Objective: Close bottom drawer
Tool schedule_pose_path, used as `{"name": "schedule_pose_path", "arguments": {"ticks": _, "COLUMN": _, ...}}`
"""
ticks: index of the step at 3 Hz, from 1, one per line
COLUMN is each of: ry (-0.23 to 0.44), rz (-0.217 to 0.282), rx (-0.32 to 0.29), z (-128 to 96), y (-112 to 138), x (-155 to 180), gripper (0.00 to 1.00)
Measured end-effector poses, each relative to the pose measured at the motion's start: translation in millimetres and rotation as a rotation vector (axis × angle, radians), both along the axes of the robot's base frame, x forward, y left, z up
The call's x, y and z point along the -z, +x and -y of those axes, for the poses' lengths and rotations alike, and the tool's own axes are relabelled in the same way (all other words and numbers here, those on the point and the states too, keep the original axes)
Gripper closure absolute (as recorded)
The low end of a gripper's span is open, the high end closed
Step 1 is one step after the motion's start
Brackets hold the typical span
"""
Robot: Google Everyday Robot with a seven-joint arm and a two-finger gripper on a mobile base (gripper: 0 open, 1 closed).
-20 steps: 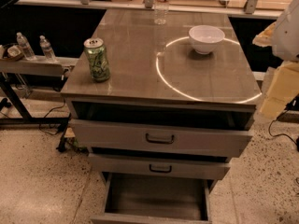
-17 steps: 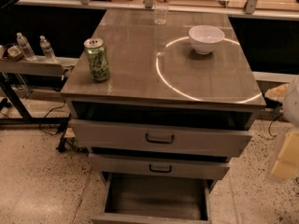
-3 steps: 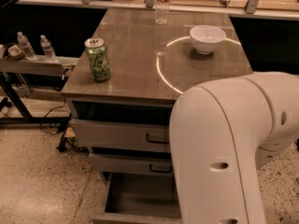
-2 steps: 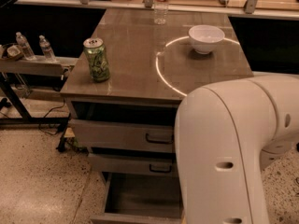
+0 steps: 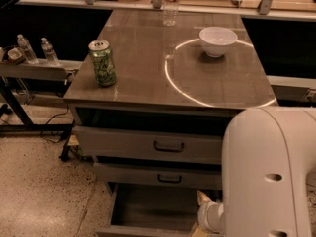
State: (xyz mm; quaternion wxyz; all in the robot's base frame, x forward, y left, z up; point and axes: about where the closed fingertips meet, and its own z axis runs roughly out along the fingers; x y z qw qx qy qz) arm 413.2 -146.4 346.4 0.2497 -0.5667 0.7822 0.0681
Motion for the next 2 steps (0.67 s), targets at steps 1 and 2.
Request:
{"name": "schedule_pose_path", "arguments": {"ticks": 1, "ry": 0.073, "rz": 0.078, "rx": 0.039, "z": 16, "y": 3, "x": 13, "gripper": 0.00}}
{"name": "schedule_pose_path", "arguments": {"ticks": 2, "ry": 0.103, "rz": 0.122, "rx": 0.055, "z": 23, "y": 7, "x": 25, "gripper": 0.00}}
